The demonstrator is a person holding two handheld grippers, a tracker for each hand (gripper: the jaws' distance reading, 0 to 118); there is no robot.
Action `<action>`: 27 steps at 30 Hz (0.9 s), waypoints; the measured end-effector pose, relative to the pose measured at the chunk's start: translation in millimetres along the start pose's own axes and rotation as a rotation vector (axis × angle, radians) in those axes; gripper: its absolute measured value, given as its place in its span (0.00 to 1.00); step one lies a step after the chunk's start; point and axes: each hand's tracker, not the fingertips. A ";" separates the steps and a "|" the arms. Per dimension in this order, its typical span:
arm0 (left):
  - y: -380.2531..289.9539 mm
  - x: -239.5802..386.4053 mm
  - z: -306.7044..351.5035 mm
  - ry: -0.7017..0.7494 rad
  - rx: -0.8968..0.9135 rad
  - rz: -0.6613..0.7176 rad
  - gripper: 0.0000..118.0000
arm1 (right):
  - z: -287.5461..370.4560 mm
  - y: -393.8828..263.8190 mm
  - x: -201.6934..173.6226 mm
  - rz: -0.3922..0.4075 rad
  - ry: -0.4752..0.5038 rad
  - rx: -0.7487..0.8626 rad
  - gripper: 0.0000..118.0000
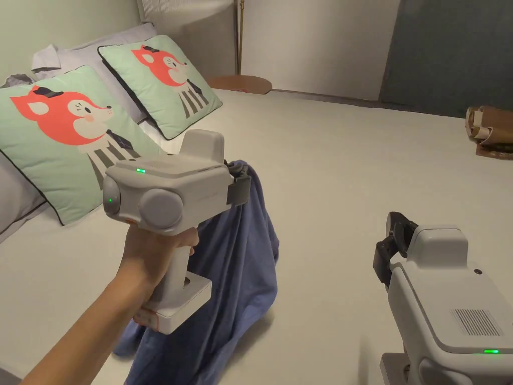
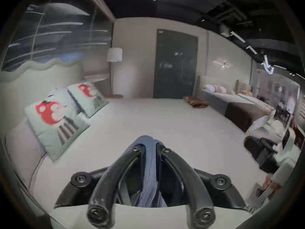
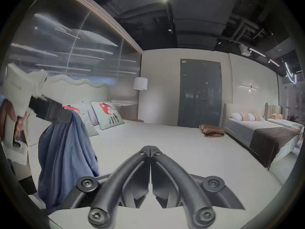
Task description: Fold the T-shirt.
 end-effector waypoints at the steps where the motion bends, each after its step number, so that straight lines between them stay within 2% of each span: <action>1: 7.7 10.3 -3.5 -0.036 0.009 0.001 0.05 | 3.4 1.2 8.4 0.002 -0.021 0.006 0.00; 7: 33.5 84.6 -29.7 -0.185 0.045 -0.047 0.05 | 32.5 10.9 61.0 -0.011 -0.145 0.031 0.00; 14: 16.1 165.0 -58.5 -0.379 -0.006 -0.105 0.05 | 65.1 10.6 113.2 -0.001 -0.274 0.032 0.00; 21: -47.1 209.5 -86.3 -0.498 -0.160 -0.116 0.05 | 89.7 -2.5 150.0 -0.008 -0.375 -0.001 0.00; 27: -128.0 206.1 -121.3 -0.456 -0.378 -0.103 0.05 | 96.9 -15.8 158.4 -0.016 -0.396 -0.038 0.00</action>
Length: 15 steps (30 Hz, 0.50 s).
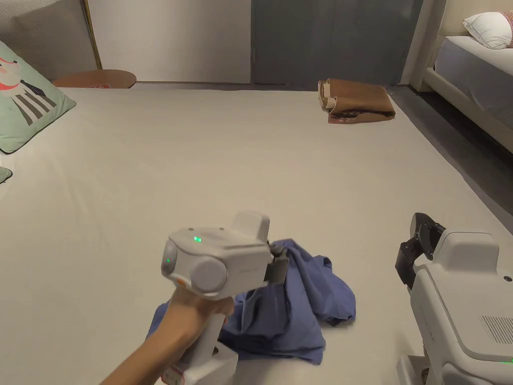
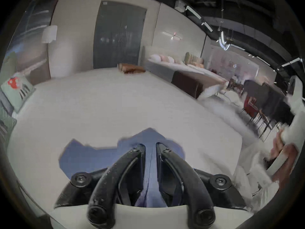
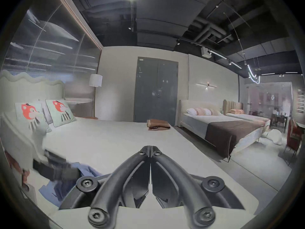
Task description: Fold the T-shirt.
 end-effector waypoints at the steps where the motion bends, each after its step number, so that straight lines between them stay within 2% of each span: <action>1: -12.9 -5.6 -12.0 -0.002 -0.049 0.013 0.05 | 0.7 -1.1 0.2 -0.002 -0.001 -0.006 0.00; 3: -38.5 -12.1 -32.4 0.049 -0.138 -0.002 0.05 | 0.7 -4.0 -1.1 -0.006 0.004 -0.020 0.00; 6: -73.8 -15.1 -54.9 0.171 -0.186 -0.169 0.05 | 1.4 -9.5 -6.6 -0.007 0.013 -0.028 0.00; 7: -80.6 -15.8 -59.7 0.200 -0.216 -0.182 0.05 | 2.0 -10.3 -7.8 -0.006 0.014 -0.028 0.00; 11: -78.7 -14.9 -53.6 0.191 -0.166 -0.101 0.09 | 2.3 -12.3 -11.0 -0.008 0.022 -0.041 0.00; 12: -76.3 -13.9 -51.4 0.200 -0.162 -0.096 0.15 | 0.8 -14.8 -13.8 -0.007 0.025 -0.043 0.00; 15: -66.5 -10.4 -31.3 0.225 -0.106 -0.077 0.63 | 2.3 -12.8 -16.9 -0.009 0.035 -0.039 0.00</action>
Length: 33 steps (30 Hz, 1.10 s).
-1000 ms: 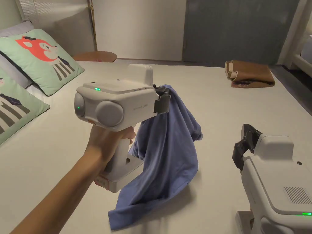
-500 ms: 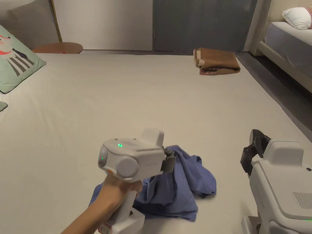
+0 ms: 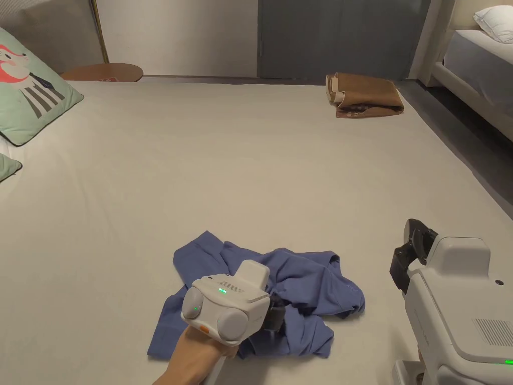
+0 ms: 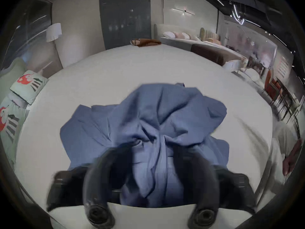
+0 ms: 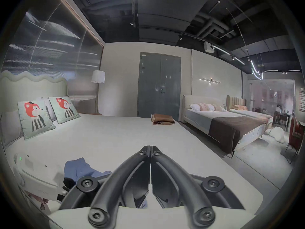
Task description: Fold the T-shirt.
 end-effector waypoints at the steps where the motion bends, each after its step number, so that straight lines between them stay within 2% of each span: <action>1: 2.9 -2.1 7.4 -0.003 0.018 0.022 0.82 | 0.2 0.7 0.5 0.000 0.001 0.003 0.00; 2: 7.5 -4.6 18.7 -0.015 0.045 0.037 0.88 | 0.3 1.7 0.1 0.001 0.002 0.008 0.00; 5: 20.5 -14.0 56.7 -0.018 0.183 0.073 0.88 | 0.8 7.0 -3.6 -0.007 0.010 0.016 0.00; 14: 37.2 -56.3 152.2 0.272 0.627 0.071 0.88 | 1.5 23.2 -18.8 -0.008 0.030 0.053 0.00; 18: 30.7 -76.7 169.7 0.430 0.705 0.071 0.88 | -0.1 26.5 -23.0 -0.005 0.037 0.070 0.00; 21: 22.9 -93.4 173.9 0.479 0.708 0.114 0.85 | 2.3 32.6 -29.4 -0.004 0.046 0.077 0.00; 22: 20.8 -95.7 174.0 0.482 0.710 0.121 0.77 | 2.9 33.9 -30.9 -0.002 0.047 0.079 0.00; 23: 17.7 -100.0 174.7 0.490 0.714 0.145 0.66 | 3.1 34.7 -32.0 0.001 0.050 0.081 0.00; 24: 14.9 -104.0 173.7 0.499 0.723 0.161 0.49 | 3.1 35.3 -32.7 0.001 0.054 0.084 0.00; 25: 13.5 -107.3 172.9 0.501 0.719 0.164 0.21 | 1.9 34.8 -32.9 0.000 0.055 0.085 0.00; 26: 13.2 -110.2 171.7 0.504 0.707 0.165 0.03 | 0.8 34.9 -33.2 0.000 0.060 0.085 0.00; 27: 12.0 -113.4 170.0 0.504 0.697 0.160 0.00 | 0.4 35.4 -33.8 -0.001 0.062 0.085 0.00; 33: 11.6 -118.4 167.8 0.491 0.675 0.171 0.00 | 1.8 36.3 -33.6 -0.001 0.063 0.089 0.00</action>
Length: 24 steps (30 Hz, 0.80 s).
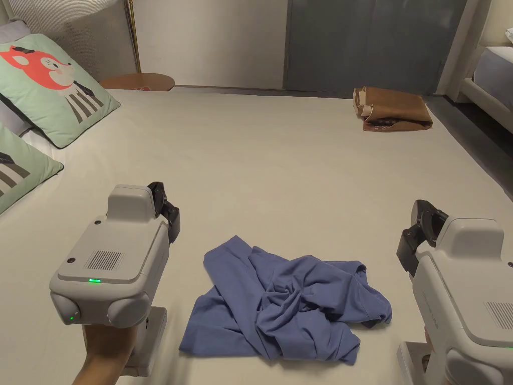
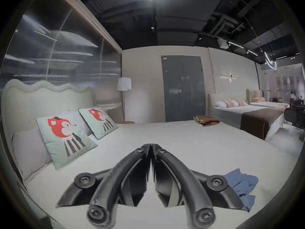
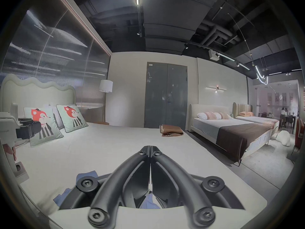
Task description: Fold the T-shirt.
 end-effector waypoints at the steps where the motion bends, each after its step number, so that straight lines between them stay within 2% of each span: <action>1: -0.3 1.0 0.4 -0.001 -0.005 0.003 0.00 | -0.4 -1.2 0.1 0.000 0.000 0.000 0.00; 4: -1.8 3.8 -10.6 -0.003 -0.173 -0.005 0.00 | -1.7 -4.3 1.6 0.000 -0.002 -0.004 0.00; 9: -36.9 3.9 -24.9 -0.117 -0.446 0.060 0.00 | -2.4 -8.0 6.2 -0.005 -0.003 -0.019 0.00; 14: -80.9 10.2 -28.4 -0.221 -0.645 0.124 0.00 | -2.9 -15.2 10.8 -0.014 -0.010 -0.041 0.00; 17: -100.3 17.4 -27.8 -0.193 -0.726 0.147 0.02 | -5.0 -23.6 12.4 -0.020 -0.011 -0.056 0.00; 18: -104.6 19.0 -27.6 -0.180 -0.742 0.160 0.09 | -5.6 -25.4 12.5 -0.019 -0.013 -0.061 0.00; 20: -112.4 22.3 -29.6 -0.171 -0.769 0.173 0.53 | -6.0 -28.6 13.9 -0.019 -0.014 -0.070 0.00; 21: -116.5 23.7 -29.9 -0.160 -0.788 0.175 0.72 | -6.1 -29.9 14.5 -0.020 -0.013 -0.075 0.00; 22: -119.3 25.9 -29.2 -0.164 -0.800 0.166 0.85 | -6.4 -31.1 15.0 -0.021 -0.013 -0.079 0.00; 24: -124.4 30.7 -26.5 -0.165 -0.795 0.163 0.84 | -6.6 -33.0 16.1 -0.020 -0.013 -0.085 0.00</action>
